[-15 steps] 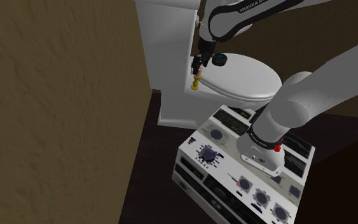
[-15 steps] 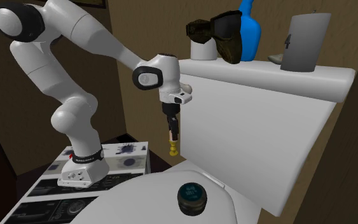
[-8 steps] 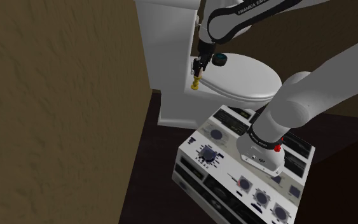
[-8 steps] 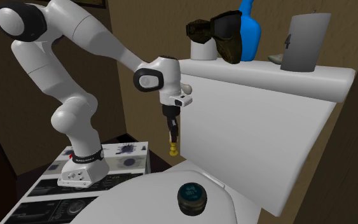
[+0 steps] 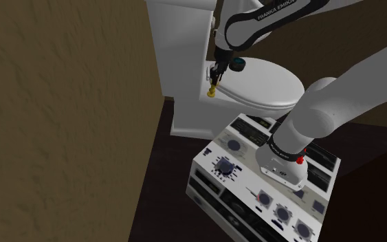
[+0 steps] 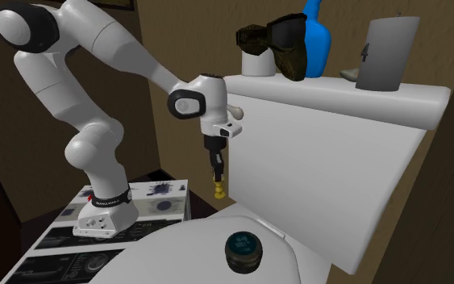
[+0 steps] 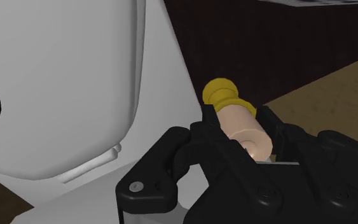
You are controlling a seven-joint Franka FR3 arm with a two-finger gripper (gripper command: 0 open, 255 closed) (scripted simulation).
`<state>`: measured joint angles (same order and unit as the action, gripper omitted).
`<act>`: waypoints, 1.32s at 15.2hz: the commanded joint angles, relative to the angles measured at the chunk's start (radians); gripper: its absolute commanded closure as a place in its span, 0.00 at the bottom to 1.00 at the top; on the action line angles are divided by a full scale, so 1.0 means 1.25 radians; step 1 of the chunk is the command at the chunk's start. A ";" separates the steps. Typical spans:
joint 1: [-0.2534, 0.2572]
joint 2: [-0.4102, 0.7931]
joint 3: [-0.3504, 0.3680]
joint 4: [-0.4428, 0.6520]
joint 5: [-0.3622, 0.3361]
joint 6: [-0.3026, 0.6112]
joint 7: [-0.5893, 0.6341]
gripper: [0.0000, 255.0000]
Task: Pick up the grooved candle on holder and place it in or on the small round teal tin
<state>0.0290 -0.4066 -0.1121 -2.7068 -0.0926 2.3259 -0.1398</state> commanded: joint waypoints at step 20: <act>0.008 -0.083 0.012 0.153 0.010 -0.288 0.000 1.00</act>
<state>0.0378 -0.5067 -0.0997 -2.5287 -0.0811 1.9821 -0.1410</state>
